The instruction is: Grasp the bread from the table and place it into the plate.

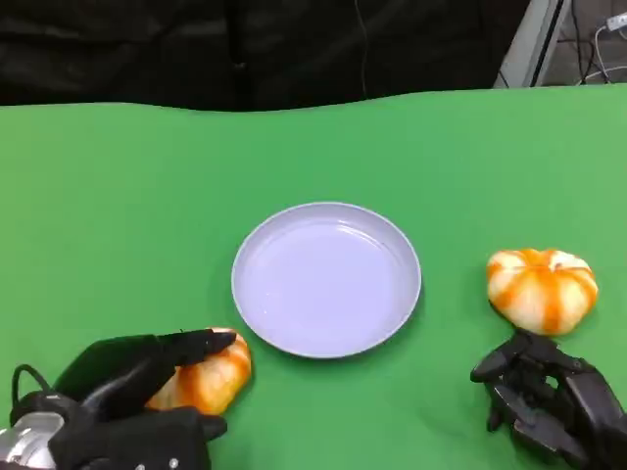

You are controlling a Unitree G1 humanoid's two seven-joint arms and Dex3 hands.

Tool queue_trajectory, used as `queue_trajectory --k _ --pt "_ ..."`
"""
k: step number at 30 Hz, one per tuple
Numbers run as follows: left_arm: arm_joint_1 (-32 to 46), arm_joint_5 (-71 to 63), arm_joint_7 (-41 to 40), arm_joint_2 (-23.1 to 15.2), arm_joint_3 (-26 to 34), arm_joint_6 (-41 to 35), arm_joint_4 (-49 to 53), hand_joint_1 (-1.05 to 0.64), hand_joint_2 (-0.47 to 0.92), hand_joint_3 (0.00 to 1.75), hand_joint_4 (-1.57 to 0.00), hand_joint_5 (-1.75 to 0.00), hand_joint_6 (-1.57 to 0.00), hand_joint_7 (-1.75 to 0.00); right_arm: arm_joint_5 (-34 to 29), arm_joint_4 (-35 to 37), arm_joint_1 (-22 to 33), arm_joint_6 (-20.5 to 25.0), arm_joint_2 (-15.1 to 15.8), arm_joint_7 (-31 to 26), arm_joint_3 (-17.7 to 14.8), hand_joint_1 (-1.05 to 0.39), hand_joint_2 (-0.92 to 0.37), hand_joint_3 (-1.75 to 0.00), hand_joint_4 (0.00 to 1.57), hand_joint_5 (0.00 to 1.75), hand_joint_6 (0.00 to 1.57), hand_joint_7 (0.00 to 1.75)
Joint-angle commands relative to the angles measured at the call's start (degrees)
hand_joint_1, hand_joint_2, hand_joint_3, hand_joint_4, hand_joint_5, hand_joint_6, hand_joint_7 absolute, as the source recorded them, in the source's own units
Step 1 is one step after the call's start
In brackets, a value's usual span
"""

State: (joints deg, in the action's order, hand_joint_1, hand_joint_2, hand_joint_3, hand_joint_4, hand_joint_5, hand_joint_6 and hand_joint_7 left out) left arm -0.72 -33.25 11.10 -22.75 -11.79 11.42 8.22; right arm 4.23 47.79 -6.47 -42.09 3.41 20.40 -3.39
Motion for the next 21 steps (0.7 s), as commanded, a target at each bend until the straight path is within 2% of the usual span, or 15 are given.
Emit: queue_trajectory --k 1,4,5,7,18,21 --pt "0.61 1.06 1.24 -1.55 -0.55 -0.93 0.72 -0.45 0.92 0.13 -0.55 -0.01 -0.49 0.00 0.50 -0.27 -0.02 -0.09 0.60 0.18 -0.25 -0.25 -0.92 -0.49 0.57 1.74 0.65 1.22" --pt "0.59 1.72 1.85 -1.86 -0.66 -1.31 0.48 -0.42 0.92 0.09 -0.56 -0.01 -0.49 0.00 0.41 -0.46 0.04 0.03 0.57 0.04 -0.24 -0.25 -0.92 -0.49 0.57 1.75 0.65 1.22" --pt "0.59 2.14 2.37 -2.01 -0.65 -1.56 0.29 -0.32 0.91 0.08 -0.56 -0.01 -0.48 0.00 0.35 -0.60 0.08 0.12 0.55 -0.07 -0.22 -0.26 -0.92 -0.48 0.58 1.75 0.65 1.22" --pt "0.69 2.40 2.86 -2.33 -0.74 -1.94 -0.15 -0.24 0.90 0.06 -0.57 -0.01 -0.48 0.00 0.21 -0.96 0.22 0.36 0.58 -0.29 -0.17 -0.26 -0.92 -0.48 0.58 1.75 0.65 1.23" --pt "1.18 2.15 4.01 -3.18 -1.45 -5.13 -2.30 -0.13 0.91 0.02 -0.57 0.00 -0.49 0.00 0.52 -0.51 -0.02 -0.16 0.40 -0.02 -0.27 -0.27 -0.92 -0.47 0.58 1.74 0.65 1.22" --pt "1.18 1.84 3.46 -3.25 -1.63 -5.20 -2.05 -0.10 0.92 0.05 -0.51 0.00 -0.52 -0.01 0.53 -0.65 0.03 0.07 0.43 -0.02 -0.27 -0.26 -0.92 -0.47 0.58 1.73 0.65 1.22"
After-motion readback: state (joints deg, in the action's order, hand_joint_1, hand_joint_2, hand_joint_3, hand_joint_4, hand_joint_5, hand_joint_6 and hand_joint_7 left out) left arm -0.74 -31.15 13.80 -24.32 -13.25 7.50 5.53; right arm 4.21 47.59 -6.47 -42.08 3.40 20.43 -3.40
